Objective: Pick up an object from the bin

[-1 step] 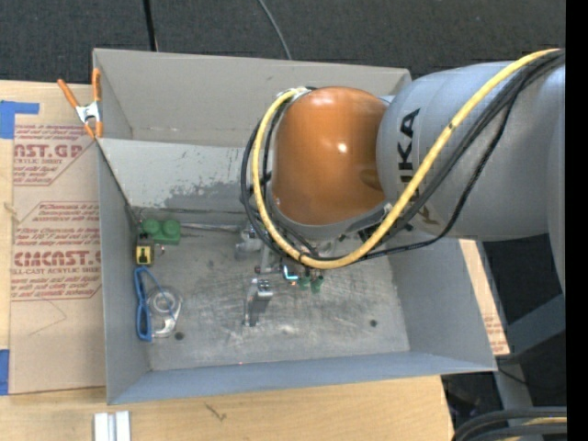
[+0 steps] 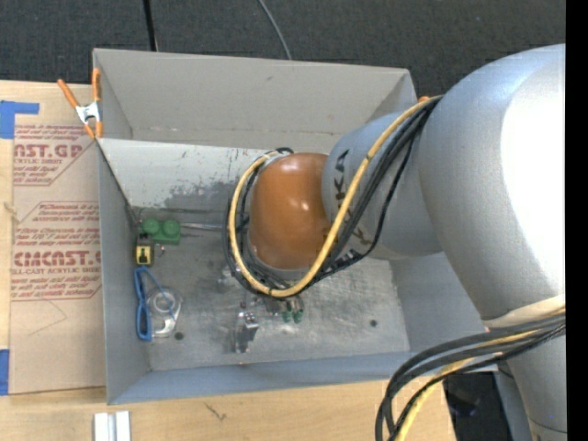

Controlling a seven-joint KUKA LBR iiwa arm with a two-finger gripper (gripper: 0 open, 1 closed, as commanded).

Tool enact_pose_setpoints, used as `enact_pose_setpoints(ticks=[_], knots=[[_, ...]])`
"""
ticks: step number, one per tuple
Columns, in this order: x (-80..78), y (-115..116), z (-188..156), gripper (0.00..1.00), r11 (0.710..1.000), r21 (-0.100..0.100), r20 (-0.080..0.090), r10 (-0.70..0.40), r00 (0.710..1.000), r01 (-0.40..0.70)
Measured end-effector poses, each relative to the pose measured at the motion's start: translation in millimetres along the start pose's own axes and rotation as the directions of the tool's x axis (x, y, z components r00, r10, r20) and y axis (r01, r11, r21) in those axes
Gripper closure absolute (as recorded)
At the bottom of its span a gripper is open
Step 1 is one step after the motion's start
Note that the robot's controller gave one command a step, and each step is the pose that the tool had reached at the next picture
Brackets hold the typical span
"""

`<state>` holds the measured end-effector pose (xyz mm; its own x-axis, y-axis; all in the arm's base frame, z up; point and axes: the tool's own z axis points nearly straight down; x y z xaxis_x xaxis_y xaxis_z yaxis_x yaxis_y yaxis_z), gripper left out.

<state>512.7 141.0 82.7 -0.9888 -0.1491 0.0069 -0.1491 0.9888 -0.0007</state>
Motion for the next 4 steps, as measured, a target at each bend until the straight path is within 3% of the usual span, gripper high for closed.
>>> enact_pose_setpoints(ticks=[1, 2, 3, 4], knots=[[21.8, -71.9, 10.2, 0.00, 1.000, -0.003, 0.019, -0.029, 0.999, 0.029], [1.5, -152.6, -47.2, 0.00, 0.996, 0.006, 0.015, -0.088, 0.996, 0.088], [-15.9, -90.4, 10.3, 0.00, 0.880, -0.002, -0.003, 0.476, 0.880, -0.476], [-19.4, -90.3, 7.5, 1.00, 0.879, -0.009, 0.007, 0.476, 0.879, -0.476]])
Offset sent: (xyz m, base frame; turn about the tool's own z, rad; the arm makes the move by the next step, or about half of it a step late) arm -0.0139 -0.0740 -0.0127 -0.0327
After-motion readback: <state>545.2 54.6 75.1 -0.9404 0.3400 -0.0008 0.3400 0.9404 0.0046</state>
